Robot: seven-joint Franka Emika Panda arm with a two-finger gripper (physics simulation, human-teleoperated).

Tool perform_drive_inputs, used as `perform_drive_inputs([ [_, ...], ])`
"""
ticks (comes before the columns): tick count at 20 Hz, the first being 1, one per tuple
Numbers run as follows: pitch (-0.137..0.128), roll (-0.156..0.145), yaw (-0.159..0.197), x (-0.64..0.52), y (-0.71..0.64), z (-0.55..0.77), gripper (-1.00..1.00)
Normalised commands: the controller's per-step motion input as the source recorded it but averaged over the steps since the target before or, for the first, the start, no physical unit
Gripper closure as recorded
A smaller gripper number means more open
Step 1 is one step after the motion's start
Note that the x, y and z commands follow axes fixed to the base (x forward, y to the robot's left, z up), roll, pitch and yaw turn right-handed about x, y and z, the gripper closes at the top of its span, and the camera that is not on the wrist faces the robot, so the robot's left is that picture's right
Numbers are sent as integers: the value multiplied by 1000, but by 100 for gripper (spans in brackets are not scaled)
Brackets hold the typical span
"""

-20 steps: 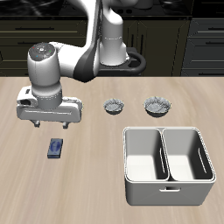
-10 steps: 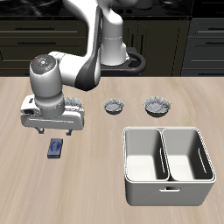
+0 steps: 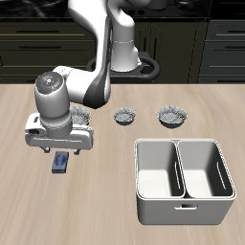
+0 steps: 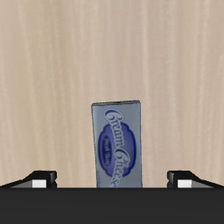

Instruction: Place the cream cheese in the smallest bowl

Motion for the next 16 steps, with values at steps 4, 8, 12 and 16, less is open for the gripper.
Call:
perform_drive_inputs([
  [4,19,10,21,-52,67,-201,-100],
  [8,36,-12,-23,2,-78,-264,-100],
  [12,36,-14,-18,-71,-97,-243,-100],
  [16,19,5,-4,-82,-30,-222,-100],
])
